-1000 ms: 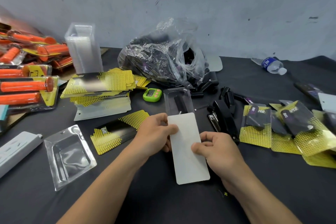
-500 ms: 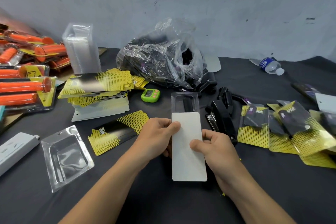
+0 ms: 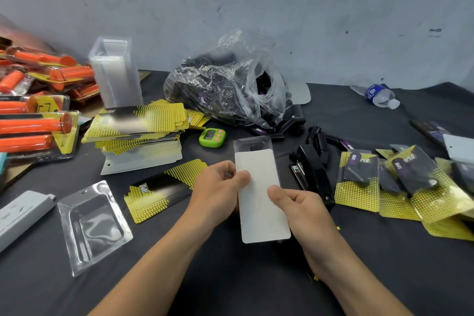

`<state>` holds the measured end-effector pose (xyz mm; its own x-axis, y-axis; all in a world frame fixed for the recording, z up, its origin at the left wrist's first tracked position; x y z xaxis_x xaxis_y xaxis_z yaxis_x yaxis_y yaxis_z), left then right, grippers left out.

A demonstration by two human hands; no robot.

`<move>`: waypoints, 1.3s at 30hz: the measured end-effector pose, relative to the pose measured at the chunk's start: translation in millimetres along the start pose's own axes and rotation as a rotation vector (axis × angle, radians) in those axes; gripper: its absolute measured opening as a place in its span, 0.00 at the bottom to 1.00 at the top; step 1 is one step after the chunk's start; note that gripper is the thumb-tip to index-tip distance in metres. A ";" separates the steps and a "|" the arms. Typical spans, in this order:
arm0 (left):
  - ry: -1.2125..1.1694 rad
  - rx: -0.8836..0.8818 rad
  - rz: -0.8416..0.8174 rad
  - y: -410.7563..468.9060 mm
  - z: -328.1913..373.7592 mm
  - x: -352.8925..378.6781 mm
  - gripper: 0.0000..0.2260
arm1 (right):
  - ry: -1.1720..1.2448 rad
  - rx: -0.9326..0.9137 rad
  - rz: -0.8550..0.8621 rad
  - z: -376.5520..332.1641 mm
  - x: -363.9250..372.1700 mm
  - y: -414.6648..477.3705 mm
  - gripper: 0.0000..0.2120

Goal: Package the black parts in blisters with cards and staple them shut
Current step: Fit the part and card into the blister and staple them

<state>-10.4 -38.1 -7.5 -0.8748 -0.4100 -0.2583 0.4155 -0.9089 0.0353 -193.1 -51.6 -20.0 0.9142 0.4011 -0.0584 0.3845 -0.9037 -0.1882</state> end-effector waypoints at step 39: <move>-0.450 -0.140 0.078 6.1 -2.6 -22.4 0.08 | -0.067 -0.289 0.226 -19.9 -27.6 -8.1 0.08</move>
<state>12.4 -34.2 -4.0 -0.8478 -0.4969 0.1853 0.4867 -0.8678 -0.1005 -218.9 -58.3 2.7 0.9734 0.1866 -0.1328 0.2027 -0.9718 0.1204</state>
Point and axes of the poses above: each hand's wrist, its own y-axis towards the middle knuckle, its own x-axis out of the palm, z = x × y, the point moved 9 cm from there along y, towards the middle knuckle, and after that the axes turned 2 degrees about x, right-handed, at the moved point
